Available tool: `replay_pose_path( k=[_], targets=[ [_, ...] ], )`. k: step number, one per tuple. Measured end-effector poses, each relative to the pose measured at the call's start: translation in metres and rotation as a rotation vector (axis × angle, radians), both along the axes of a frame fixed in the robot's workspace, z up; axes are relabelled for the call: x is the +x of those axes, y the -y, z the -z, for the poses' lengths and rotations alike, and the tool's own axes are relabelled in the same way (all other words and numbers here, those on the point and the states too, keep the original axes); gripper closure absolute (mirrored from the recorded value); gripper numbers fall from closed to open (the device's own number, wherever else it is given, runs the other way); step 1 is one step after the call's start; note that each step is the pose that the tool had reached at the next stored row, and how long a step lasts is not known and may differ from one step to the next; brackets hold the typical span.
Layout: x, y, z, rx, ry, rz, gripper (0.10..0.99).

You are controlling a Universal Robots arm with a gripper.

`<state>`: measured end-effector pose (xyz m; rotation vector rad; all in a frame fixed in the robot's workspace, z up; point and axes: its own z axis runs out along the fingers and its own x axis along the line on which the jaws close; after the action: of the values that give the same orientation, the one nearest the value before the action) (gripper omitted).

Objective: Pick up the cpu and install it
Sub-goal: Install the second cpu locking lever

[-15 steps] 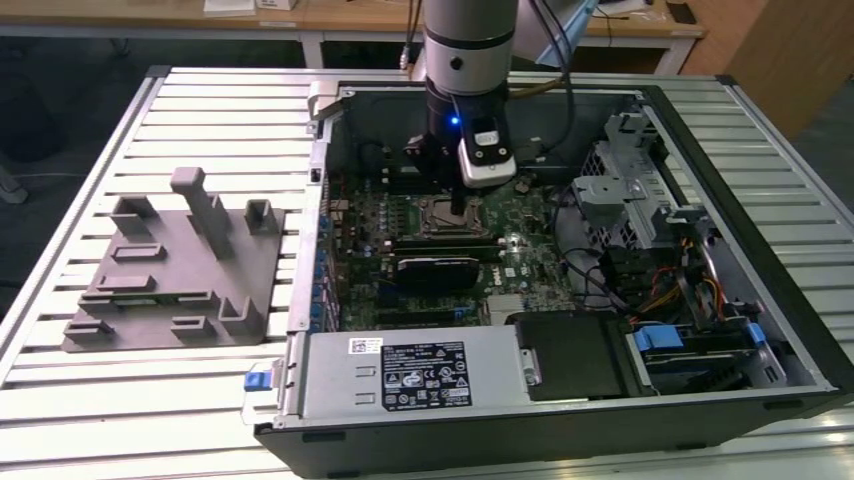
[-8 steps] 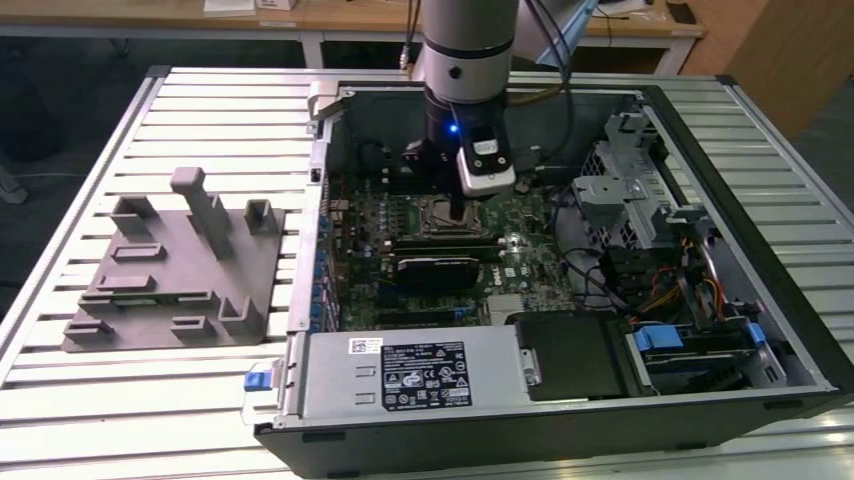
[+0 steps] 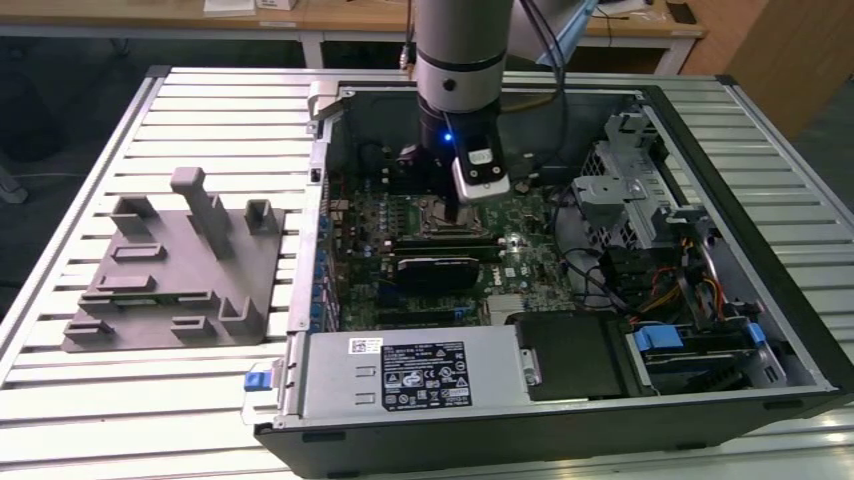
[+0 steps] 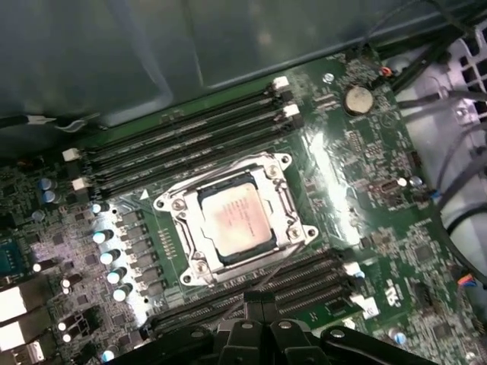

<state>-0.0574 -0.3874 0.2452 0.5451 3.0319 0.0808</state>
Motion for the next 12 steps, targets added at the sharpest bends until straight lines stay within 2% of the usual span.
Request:
replay_pose_path(
  k=[3, 7, 12],
  targets=[
    [-0.0020, 0.0005, 0.0029, 0.008, 0.0001, -0.020, 0.980],
    [-0.0039, 0.0033, 0.0062, 0.009, -0.0001, -0.035, 0.980],
    [-0.0062, 0.0050, 0.0110, 0.023, 0.0001, -0.056, 0.980]
  ],
)
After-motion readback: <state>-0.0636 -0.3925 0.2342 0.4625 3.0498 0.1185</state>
